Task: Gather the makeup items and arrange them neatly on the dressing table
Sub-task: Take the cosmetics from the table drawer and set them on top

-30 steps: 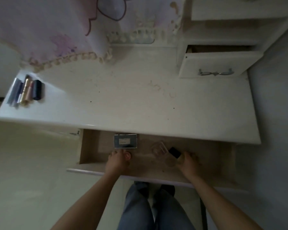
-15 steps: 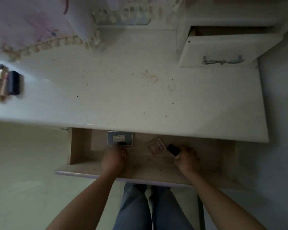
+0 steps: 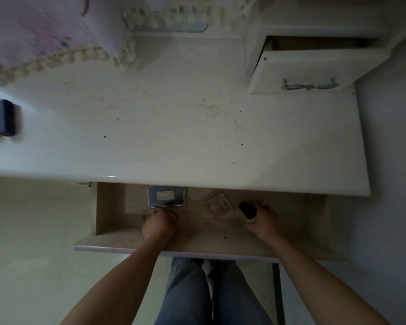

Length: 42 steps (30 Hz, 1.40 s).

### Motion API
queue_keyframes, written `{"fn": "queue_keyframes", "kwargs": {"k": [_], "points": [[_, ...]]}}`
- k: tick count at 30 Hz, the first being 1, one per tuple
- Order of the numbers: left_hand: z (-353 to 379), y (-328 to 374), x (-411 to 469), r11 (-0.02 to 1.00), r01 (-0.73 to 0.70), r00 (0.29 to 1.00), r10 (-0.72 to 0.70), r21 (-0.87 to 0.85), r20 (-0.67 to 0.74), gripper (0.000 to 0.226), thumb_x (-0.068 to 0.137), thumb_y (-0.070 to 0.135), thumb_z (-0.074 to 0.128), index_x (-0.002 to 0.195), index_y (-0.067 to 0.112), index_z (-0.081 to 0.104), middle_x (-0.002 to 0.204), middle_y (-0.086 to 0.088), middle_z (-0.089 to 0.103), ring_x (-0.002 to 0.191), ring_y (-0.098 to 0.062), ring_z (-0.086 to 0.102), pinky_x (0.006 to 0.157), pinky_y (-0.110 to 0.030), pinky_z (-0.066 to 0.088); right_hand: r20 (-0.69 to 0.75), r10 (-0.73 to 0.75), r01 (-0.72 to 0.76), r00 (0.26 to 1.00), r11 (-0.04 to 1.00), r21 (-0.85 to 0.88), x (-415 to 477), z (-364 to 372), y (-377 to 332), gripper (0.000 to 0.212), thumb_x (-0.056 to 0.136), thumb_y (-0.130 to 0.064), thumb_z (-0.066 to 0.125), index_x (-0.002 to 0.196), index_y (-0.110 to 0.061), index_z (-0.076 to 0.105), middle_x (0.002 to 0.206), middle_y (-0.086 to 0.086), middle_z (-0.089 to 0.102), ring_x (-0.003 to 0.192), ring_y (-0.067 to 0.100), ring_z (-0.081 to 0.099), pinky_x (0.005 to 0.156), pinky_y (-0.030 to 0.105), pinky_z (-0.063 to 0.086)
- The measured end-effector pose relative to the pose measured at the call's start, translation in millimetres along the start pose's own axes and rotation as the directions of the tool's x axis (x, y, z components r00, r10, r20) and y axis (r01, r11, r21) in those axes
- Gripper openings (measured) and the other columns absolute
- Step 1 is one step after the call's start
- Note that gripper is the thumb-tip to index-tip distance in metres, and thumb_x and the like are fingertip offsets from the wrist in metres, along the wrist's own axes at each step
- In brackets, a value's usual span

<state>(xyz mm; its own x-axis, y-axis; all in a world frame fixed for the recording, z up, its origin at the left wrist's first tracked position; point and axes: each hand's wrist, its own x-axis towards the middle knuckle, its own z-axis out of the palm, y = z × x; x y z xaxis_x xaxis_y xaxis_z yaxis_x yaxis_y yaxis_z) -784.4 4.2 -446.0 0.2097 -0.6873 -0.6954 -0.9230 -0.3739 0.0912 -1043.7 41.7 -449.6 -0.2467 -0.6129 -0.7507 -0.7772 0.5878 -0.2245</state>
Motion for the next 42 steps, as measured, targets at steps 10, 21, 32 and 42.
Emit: {"fn": "queue_keyframes", "kwargs": {"k": [10, 21, 32, 42], "points": [[-35, -4, -65, 0.961, -0.055, 0.995, 0.032, -0.270, -0.090, 0.016, 0.080, 0.018, 0.060, 0.094, 0.012, 0.055, 0.085, -0.003, 0.060, 0.074, -0.015, 0.054, 0.066, -0.023, 0.039, -0.006, 0.007, -0.004, 1.000, 0.921, 0.389, -56, -15, -12, 0.048, 0.076, -0.009, 0.070, 0.119, 0.001, 0.051, 0.122, 0.020, 0.057, 0.111, 0.031, 0.056, 0.089, 0.031, 0.044], [-60, -31, -166, 0.705, -0.315, 0.912, 0.039, -0.635, -0.409, 0.020, 0.076, 0.005, 0.069, 0.091, 0.016, 0.059, 0.076, 0.006, 0.058, 0.071, -0.010, 0.054, 0.058, -0.009, 0.039, -0.093, -0.496, 0.497, 0.863, 0.805, 0.323, -140, -53, -72, 0.025, 0.073, -0.001, 0.070, 0.084, -0.015, 0.053, 0.087, 0.012, 0.060, 0.083, 0.017, 0.056, 0.071, 0.023, 0.048], [-119, -122, -241, 0.701, -0.519, 0.626, -0.078, -0.489, -0.776, 0.016, 0.075, 0.008, 0.072, 0.088, 0.008, 0.064, 0.073, 0.009, 0.049, 0.063, -0.002, 0.048, 0.059, -0.004, 0.041, -0.141, -0.779, 0.791, 0.611, 0.603, 0.100, -240, -64, -177, 0.028, 0.074, -0.005, 0.067, 0.091, -0.016, 0.047, 0.091, 0.004, 0.055, 0.086, 0.019, 0.053, 0.072, 0.026, 0.042], [-162, -245, -260, 0.764, -0.516, 0.603, 0.001, -0.388, -0.798, 0.027, 0.076, 0.021, 0.070, 0.101, 0.015, 0.062, 0.092, -0.001, 0.062, 0.078, -0.012, 0.059, 0.073, -0.024, 0.052, -0.207, -0.800, 0.825, 0.564, 0.555, 0.102, -314, -2, -249, 0.034, 0.075, -0.005, 0.068, 0.104, -0.007, 0.051, 0.095, 0.003, 0.053, 0.089, 0.019, 0.050, 0.073, 0.025, 0.038]]}}
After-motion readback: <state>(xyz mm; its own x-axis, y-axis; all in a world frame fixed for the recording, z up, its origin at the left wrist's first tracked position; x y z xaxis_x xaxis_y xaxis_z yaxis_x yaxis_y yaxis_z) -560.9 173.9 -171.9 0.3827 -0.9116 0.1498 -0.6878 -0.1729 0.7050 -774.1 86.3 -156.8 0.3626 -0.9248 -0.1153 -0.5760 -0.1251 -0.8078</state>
